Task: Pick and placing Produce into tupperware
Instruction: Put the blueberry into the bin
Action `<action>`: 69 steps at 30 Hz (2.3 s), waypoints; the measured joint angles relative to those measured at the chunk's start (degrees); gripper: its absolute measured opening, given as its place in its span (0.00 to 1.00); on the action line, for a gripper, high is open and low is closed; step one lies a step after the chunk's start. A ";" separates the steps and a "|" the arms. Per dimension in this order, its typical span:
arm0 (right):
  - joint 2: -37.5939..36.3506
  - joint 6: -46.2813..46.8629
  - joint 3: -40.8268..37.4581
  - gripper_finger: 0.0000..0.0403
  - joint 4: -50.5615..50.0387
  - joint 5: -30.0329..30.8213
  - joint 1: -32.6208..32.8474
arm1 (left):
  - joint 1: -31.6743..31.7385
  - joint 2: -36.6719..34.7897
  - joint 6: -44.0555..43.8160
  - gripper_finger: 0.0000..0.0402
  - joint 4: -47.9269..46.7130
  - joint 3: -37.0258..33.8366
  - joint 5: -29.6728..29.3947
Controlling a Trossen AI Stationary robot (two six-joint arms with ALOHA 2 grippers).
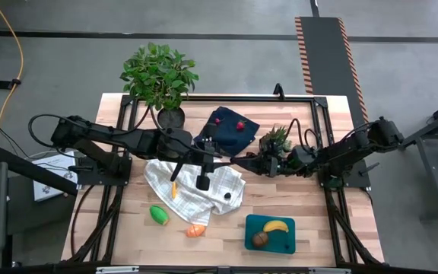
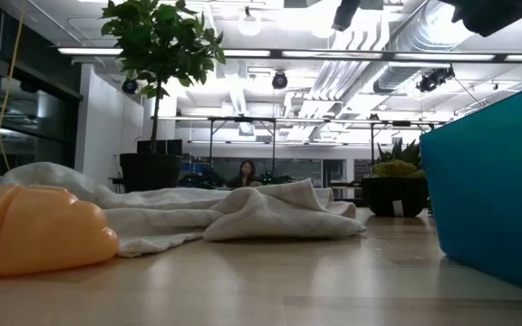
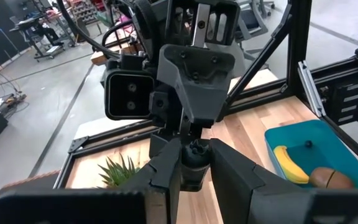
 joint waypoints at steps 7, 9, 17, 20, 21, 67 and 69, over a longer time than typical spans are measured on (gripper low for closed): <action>0.00 0.00 0.00 0.41 -0.04 0.02 0.00 | 0.00 0.00 -0.02 0.18 -0.22 0.00 0.03; 0.00 0.00 0.00 0.41 -0.09 0.00 0.00 | 0.00 0.00 -0.04 0.18 -0.35 0.00 0.03; 0.00 0.08 0.00 0.40 -0.44 0.00 -0.26 | -0.02 0.00 -0.06 0.18 -0.37 0.00 0.03; 0.00 0.02 -0.02 0.38 -0.43 0.00 -0.28 | 0.00 0.00 -0.06 0.18 -0.41 0.00 0.03; 0.00 0.02 -0.02 0.38 -0.45 0.00 -0.38 | 0.00 0.00 -0.06 0.18 -0.52 0.00 0.03; 0.00 1.51 -0.09 0.36 -1.28 -1.07 -1.40 | 0.00 0.09 -0.02 0.18 -1.57 0.00 -0.19; 0.00 1.51 -0.09 0.36 -1.40 -1.12 -1.40 | -0.02 0.09 -0.02 0.18 -1.57 0.00 -0.19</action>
